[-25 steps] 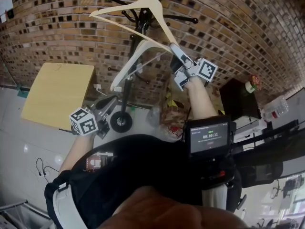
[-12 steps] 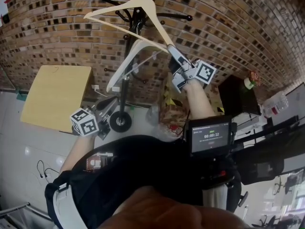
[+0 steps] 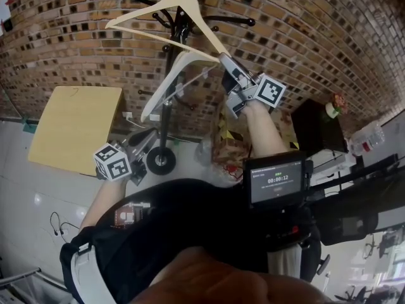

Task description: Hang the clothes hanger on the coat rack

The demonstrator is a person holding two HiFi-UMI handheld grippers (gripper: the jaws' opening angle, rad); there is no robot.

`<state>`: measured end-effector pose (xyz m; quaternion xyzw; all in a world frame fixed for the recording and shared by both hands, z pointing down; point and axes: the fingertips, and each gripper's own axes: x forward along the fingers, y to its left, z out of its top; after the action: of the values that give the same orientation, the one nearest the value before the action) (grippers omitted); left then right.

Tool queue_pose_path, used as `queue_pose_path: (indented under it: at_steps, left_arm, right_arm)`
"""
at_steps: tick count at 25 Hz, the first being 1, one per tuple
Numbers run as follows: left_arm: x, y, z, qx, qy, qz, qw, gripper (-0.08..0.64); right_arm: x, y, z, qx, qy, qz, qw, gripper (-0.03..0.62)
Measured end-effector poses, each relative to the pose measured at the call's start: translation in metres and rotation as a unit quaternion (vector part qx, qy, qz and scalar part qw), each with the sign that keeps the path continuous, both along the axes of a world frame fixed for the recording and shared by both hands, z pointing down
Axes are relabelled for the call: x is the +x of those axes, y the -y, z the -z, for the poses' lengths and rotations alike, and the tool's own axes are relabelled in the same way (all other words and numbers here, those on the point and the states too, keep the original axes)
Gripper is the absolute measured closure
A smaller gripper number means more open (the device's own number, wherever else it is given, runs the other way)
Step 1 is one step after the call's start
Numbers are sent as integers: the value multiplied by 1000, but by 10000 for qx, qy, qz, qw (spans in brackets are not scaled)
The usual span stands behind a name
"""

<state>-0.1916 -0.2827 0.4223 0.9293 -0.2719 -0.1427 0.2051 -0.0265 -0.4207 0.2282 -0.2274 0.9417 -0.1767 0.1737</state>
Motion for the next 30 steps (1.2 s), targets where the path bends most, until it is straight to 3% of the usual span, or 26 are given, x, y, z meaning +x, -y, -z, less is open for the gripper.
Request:
queue_pose_path:
  at_steps: [5,14,18,22,30]
  left_arm:
    - [2,1,0,9,32,3,10000,563]
    - [34,1,2,71,139,-31,9999,563]
    - [64,-4,6,127,240,-86,9996,564]
    - [105,-3,5,147,354,-197,9991,563]
    - [204,5,-19,224,741,-518,9957,564]
  right_arm:
    - [16,5,-20,-255,128,-91,9996,409]
    - [71,-24,-50,-370,168,-136,9991,379]
    - [120,-55,-71,-260,-82,-381,9989,397]
    - [175,-88,-103,-169,-625,-830,9944,432]
    - [281,-145,-208,-449,-1758,-1945,9640,531]
